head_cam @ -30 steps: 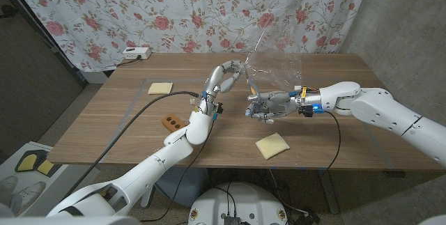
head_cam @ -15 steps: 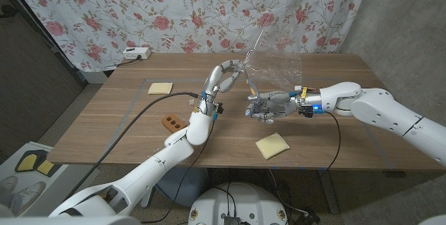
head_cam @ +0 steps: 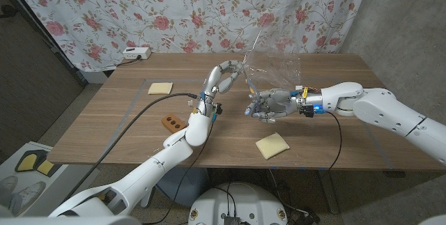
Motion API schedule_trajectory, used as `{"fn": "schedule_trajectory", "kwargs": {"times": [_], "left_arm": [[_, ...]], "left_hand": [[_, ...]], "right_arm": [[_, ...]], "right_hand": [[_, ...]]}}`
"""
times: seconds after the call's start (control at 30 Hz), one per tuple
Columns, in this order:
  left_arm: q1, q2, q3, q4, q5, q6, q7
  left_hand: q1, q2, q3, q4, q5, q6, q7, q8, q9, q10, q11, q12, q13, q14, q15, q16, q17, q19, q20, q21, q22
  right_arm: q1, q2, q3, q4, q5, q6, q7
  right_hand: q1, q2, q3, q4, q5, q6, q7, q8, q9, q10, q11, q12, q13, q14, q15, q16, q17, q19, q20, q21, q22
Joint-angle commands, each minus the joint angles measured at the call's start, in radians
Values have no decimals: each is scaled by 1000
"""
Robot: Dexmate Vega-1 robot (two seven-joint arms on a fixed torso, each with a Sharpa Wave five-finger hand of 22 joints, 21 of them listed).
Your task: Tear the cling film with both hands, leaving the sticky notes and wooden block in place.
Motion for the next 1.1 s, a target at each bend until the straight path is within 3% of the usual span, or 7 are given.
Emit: {"fn": "schedule_trajectory", "kwargs": {"times": [0.03,0.07,0.13,0.27,0.53,0.7,1.1], "left_arm": [[-1,10,-4,-1,7,7,0],[-2,11,-4,-2,9,8,0],[-4,12,-4,-1,10,8,0],[-7,15,-2,1,20,16,2],[-12,23,7,14,41,32,11],[-15,24,7,24,19,31,5],[-15,3,-1,51,-43,3,2]], "left_hand": [[-6,1,-3,-2,-1,18,-7,4,18,29,-18,-4,1,9,3,-1,3,-1,-2,6,0],[-6,1,-3,-2,-1,20,-6,4,18,31,-18,-3,2,9,3,-2,3,-1,-1,7,0],[-6,1,-2,-2,-2,21,-7,4,19,31,-18,-4,2,9,3,-2,4,-2,-2,8,-1],[-5,1,-2,-3,-2,20,-7,4,20,31,-18,-5,3,10,3,-3,5,-4,0,10,-2],[-5,1,-2,-4,-3,22,-7,1,19,33,-18,-7,3,11,3,-4,7,-6,-2,15,-5],[-5,1,-3,-4,-4,21,-7,-1,19,33,-17,-8,3,12,3,-5,9,-8,-2,18,-7],[-6,0,-3,-4,-5,24,-5,-4,20,34,-18,-10,7,11,4,-8,11,-11,-2,25,-10]], "right_arm": [[3,-21,-1,-27,-27,-10,-16],[8,-20,-5,-23,-28,-10,-4],[15,-18,-12,-20,-35,-7,10],[20,-18,-16,-20,-39,-11,15],[9,-24,-9,-18,-41,16,27],[3,-28,-4,-22,-37,19,23],[-17,-42,4,-29,-20,8,11]], "right_hand": [[-14,-7,-3,1,4,-86,90,-5,-11,287,-205,5,10,1,-28,11,3,12,-64,-7,-1],[-6,1,5,-4,6,-87,90,-5,-17,289,-206,-4,-4,-2,-28,16,3,11,-64,-8,0],[-23,-30,-9,-8,5,-98,94,-6,-30,281,-197,6,19,-16,-26,21,4,7,-63,-14,-2],[-105,-79,-63,7,16,-118,102,-7,-56,276,-195,-13,-6,-28,-25,37,4,6,-63,-24,-2],[-217,-90,-157,24,35,-133,108,-2,-100,257,-184,-12,-2,-51,-23,67,5,1,-63,-37,13],[-257,-86,-210,23,48,-144,111,1,-119,250,-175,-20,-18,-63,-23,82,5,-4,-63,-50,15],[-243,-61,-243,4,67,-147,112,13,-132,257,-176,-13,-32,-65,-23,95,4,6,-64,-65,17]]}}
